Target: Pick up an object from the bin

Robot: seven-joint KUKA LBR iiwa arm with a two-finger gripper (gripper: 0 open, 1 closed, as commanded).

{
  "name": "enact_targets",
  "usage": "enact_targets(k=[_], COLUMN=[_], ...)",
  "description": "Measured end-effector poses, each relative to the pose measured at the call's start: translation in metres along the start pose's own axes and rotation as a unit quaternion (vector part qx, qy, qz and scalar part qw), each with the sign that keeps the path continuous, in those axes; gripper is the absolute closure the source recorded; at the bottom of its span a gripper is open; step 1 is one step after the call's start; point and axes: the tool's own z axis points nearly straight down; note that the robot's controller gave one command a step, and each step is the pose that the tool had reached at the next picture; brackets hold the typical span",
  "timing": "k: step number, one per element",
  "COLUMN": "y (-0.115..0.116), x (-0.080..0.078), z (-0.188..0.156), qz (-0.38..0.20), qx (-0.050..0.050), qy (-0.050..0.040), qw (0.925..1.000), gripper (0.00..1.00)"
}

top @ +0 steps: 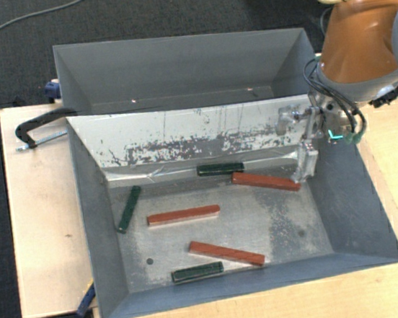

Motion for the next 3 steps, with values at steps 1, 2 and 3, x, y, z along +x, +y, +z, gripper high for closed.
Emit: enact_targets(k=[1, 2, 3], y=[0.005, -0.005, -0.005], x=[-0.002, -0.003, -0.003], z=[0.129, 0.142, 0.142], qz=[0.069, 0.155, 0.154], qx=[-0.001, -0.001, 0.0], qy=[0.0007, -0.0018, -0.002], qw=[0.9976, 0.988, 0.9881], gripper=[0.0, 0.0, 1.0])
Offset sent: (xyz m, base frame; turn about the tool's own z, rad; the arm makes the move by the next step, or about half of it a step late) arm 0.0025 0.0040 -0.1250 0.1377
